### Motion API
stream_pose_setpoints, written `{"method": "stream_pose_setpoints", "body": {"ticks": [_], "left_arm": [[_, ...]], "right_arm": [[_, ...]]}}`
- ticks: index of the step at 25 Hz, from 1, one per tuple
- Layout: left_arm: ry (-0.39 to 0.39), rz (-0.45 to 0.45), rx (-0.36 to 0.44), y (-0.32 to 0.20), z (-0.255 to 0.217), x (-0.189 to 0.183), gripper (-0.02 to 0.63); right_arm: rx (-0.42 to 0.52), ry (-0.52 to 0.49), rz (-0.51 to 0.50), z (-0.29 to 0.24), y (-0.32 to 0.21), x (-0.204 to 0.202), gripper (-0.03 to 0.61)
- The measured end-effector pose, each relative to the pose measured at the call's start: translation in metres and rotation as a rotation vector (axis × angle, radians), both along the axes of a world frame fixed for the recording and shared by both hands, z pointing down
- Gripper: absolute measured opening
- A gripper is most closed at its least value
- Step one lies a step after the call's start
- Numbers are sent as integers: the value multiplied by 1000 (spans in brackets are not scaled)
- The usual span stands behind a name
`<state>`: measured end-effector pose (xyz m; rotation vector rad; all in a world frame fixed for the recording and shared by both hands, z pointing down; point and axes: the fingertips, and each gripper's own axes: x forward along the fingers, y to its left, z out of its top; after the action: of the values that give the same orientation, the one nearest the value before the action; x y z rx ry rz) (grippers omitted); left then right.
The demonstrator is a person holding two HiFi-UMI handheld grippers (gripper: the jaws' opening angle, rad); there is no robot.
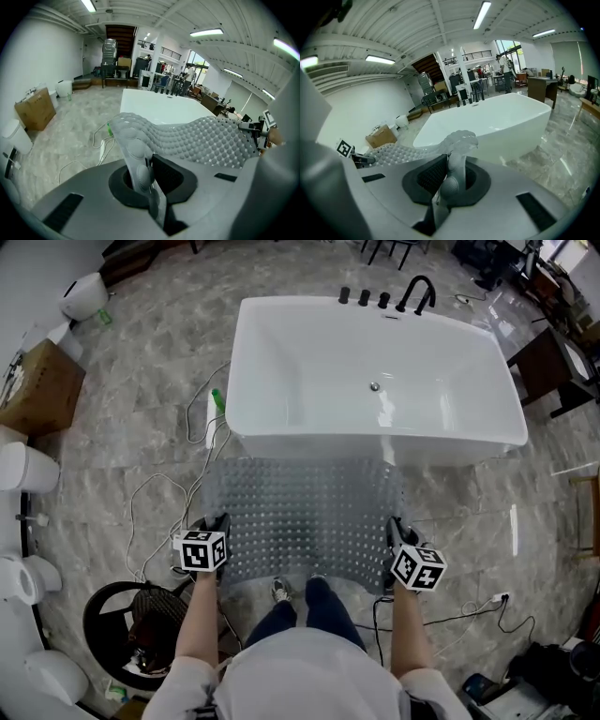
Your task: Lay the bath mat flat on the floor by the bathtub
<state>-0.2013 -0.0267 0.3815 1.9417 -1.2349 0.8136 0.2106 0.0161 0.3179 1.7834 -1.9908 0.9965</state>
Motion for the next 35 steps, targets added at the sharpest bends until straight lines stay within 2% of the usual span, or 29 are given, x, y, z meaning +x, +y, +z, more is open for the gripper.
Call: {"method": "stream_pose_setpoints", "body": {"ticks": [12, 18, 29, 35], "left_arm": [[-43, 5, -25, -29, 54, 9, 43], [-41, -4, -51, -36, 90, 5, 43], [-83, 12, -80, -52, 158, 10, 43], [-70, -12, -102, -62, 201, 17, 43]], "right_arm": [[-45, 72, -13, 68, -34, 5, 41], [-63, 121, -29, 103, -45, 3, 41], [-102, 164, -50, 173, -59, 10, 41], [-119, 192, -59, 217, -72, 17, 41]]}}
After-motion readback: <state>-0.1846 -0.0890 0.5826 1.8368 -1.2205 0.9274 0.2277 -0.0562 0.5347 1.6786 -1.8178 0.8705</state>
